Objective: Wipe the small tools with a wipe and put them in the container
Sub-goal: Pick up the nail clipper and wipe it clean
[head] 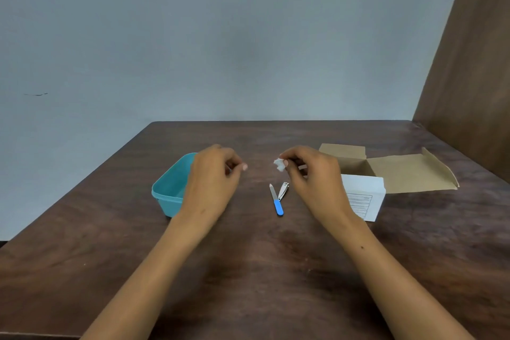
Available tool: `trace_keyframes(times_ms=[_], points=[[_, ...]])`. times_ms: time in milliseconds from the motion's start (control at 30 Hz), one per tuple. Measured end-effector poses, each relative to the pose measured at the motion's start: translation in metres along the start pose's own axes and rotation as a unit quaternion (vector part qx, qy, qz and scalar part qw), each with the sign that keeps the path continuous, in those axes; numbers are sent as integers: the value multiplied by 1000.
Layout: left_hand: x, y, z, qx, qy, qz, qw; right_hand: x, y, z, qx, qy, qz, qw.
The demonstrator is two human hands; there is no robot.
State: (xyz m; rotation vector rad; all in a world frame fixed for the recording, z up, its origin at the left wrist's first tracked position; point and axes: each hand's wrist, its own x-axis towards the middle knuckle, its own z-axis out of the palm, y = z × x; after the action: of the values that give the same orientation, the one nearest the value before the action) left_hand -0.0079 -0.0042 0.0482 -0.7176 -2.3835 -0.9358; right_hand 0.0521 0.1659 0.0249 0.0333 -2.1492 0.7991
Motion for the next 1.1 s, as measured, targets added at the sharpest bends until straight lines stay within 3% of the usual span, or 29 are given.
trace_keyframes(times_ms=[267,367,667,933,1100], points=[[-15,11,47,41,-238,45,969,3,1,-5,8,16,20,1000],[-21,13,51,70,-279,77,955,2,0,-5,15,9,24,1000],[-21,-1,45,21,-218,-1,976,0,-1,-2,20,-6,37,999],[-29,-1,42,29,-144,26,989,0,-3,-4,36,-13,67,997],[-25,-1,41,-83,-82,-45,992,0,-7,-5,69,-4,85,994]])
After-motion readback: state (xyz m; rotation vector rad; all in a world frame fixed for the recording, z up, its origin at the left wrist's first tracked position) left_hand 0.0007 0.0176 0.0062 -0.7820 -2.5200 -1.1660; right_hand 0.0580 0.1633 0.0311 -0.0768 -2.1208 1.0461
